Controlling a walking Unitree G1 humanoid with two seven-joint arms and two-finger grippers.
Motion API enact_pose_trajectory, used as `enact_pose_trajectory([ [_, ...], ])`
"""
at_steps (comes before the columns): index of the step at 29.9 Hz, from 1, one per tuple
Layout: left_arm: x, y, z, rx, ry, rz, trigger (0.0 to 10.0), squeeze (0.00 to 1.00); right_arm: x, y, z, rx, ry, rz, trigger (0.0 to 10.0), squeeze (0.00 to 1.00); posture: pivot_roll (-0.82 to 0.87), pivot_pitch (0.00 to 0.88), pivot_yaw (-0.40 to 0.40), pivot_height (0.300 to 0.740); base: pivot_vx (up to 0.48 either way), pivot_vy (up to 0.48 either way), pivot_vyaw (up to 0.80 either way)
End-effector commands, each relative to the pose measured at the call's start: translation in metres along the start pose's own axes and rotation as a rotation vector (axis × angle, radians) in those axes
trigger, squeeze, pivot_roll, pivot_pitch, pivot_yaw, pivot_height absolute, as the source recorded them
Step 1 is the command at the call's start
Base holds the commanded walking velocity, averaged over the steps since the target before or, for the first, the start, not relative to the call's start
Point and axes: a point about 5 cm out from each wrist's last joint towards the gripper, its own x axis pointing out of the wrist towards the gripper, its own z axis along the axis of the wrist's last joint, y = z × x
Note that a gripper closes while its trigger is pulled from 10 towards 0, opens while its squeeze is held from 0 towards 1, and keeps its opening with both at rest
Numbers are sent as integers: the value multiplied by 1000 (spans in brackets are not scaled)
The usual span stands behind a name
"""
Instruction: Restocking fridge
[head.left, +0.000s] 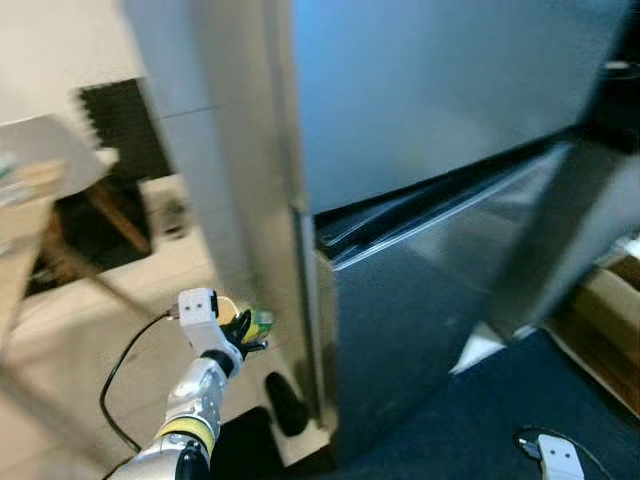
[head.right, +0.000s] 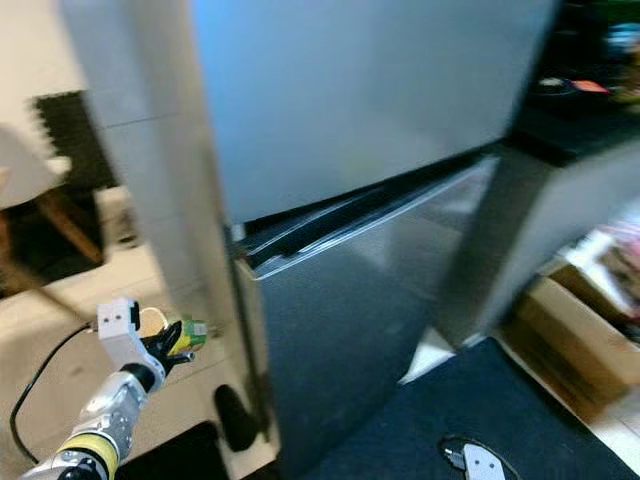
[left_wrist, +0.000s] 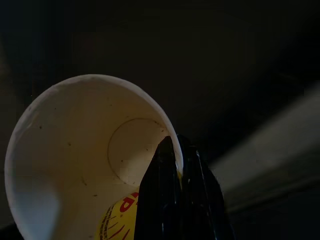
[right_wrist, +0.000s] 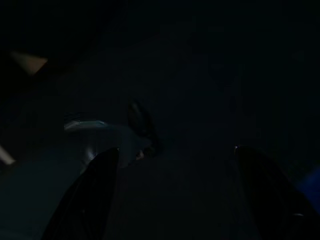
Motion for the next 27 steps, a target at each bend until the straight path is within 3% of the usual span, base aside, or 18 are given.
enact_pose_trajectory([
  [1, -1, -1, -4, 42, 33, -29, 10000, 0, 2, 8, 2, 2, -9, 17, 10000, 0, -42, 0, 28, 740, 0, 0, 0],
  [6, 1, -16, -13, 82, 89, -136, 10000, 0, 3, 12, 1, -8, -5, 19, 10000, 0, -43, 0, 30, 740, 0, 0, 0],
  [13, 3, -38, -25, 8, 119, -284, 10000, 0, 4, 13, 1, -8, -4, 12, 10000, 0, -42, 0, 31, 740, 0, 0, 0],
  [19, 4, -69, -38, -59, 127, -434, 10000, 0, 4, 14, -1, -10, 1, 8, 10000, 0, -42, 0, 32, 740, 0, 0, 0],
  [25, 5, -76, -39, -66, 122, -457, 10000, 0, 4, 15, -2, -14, 3, 10, 10000, 0, -42, 0, 32, 740, 0, 0, 0],
  [27, 6, -87, -41, -92, 121, -496, 10000, 0, 4, 16, -2, -17, 5, 14, 10000, 0, -42, 0, 32, 740, 0, 0, 0],
])
